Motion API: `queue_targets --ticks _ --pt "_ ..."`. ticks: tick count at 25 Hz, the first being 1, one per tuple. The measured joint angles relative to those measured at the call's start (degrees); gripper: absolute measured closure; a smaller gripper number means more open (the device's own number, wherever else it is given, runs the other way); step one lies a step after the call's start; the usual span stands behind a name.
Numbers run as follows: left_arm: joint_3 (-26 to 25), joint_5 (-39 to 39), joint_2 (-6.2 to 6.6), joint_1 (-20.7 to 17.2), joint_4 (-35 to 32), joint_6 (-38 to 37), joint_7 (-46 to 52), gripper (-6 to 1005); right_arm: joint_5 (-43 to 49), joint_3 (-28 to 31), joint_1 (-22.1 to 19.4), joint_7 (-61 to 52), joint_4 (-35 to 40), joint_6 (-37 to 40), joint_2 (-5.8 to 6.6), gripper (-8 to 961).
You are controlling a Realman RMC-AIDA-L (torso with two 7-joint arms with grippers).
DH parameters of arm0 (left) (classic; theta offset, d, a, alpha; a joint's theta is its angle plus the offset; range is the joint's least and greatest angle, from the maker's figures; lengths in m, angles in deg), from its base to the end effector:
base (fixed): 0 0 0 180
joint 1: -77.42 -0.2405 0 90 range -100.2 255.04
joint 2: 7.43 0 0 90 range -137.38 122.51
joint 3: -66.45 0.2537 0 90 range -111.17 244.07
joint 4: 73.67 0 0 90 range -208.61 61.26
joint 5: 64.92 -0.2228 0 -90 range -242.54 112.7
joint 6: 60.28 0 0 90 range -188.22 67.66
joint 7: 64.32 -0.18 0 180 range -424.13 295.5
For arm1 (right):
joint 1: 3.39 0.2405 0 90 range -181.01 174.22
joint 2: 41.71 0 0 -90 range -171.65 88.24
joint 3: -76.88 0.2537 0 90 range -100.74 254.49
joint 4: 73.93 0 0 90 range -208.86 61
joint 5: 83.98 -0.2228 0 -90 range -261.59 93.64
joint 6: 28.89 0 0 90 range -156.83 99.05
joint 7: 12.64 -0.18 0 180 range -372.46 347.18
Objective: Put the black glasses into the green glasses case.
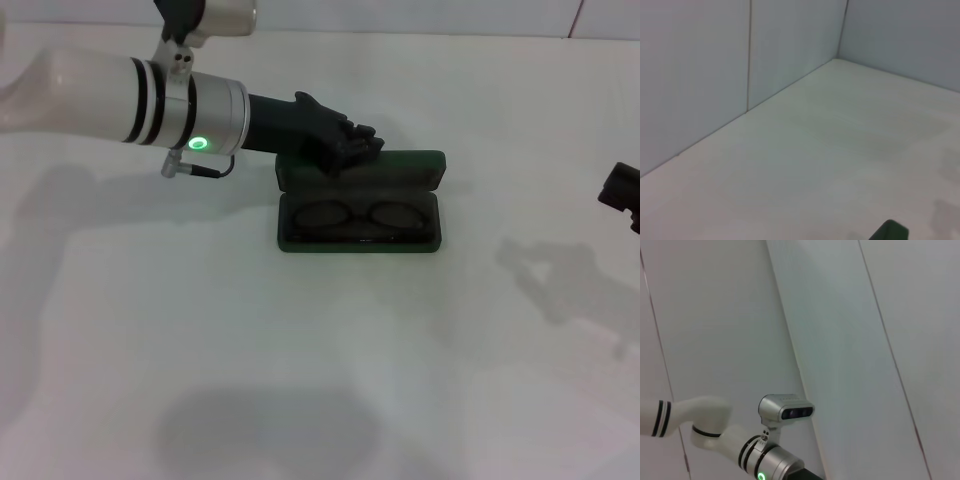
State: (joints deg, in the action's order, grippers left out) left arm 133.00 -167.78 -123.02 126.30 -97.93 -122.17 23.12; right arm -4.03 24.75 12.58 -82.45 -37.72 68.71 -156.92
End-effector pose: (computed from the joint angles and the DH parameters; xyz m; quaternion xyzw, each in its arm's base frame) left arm -0.1843 0.4361 -0.0908 -0.9627 -0.1912 -0.1261 0.1441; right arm 0.2628 0.3045 0.0257 -0.8700 0.1737 0.4183 0.1951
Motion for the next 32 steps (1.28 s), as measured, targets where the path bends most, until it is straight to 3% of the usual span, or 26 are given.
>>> queue_targets --ticks 16,20,28,32 --pt "0.15 -0.90 -0.73 -0.88 0.69 -1.72 -0.78 843 -0.01 -0.40 0.28 0.46 -0.78 -1.81 -0.01 751" --pt "0.51 -3.01 -1.28 -0.92 0.83 -3.38 -0.96 844 -0.03 -0.44 0.41 0.48 -0.80 -2.08 -0.01 746" --pt "0.58 -3.39 -2.89 -1.56 0.22 -6.79 -5.02 957 0.73 -0.51 0.94 0.55 -0.80 -2.57 -0.01 736" --pt "0.26 -0.57 -3.38 -3.67 -4.24 -11.40 -5.93 952 1.89 -0.44 0.87 0.55 -0.72 -1.46 0.37 731"
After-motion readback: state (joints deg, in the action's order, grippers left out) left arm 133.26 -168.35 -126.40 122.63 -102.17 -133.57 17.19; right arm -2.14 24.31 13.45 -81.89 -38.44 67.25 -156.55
